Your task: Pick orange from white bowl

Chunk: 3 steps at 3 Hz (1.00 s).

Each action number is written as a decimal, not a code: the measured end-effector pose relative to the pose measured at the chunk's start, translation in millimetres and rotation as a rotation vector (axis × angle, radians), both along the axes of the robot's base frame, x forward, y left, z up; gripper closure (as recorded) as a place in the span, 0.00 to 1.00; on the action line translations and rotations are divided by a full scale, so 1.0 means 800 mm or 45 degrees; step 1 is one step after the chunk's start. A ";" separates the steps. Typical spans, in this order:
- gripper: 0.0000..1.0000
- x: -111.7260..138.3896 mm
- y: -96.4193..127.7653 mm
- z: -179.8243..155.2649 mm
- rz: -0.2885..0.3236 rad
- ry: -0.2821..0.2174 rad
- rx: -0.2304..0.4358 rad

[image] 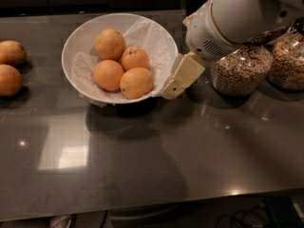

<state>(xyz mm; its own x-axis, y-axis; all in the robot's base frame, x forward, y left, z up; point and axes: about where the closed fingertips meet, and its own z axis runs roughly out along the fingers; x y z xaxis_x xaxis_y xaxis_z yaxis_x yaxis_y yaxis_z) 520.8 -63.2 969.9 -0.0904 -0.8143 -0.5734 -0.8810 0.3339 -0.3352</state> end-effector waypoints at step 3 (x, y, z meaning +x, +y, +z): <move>0.00 0.027 0.001 -0.016 -0.365 0.099 0.250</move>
Offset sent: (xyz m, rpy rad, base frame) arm 0.0300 -0.0022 -0.0193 0.2197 0.1048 -0.3065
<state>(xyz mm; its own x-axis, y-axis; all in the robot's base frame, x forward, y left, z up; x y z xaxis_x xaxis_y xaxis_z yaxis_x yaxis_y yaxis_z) 542.4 -62.1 957.3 -0.3489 -0.6243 -0.6990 -0.7622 0.6229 -0.1759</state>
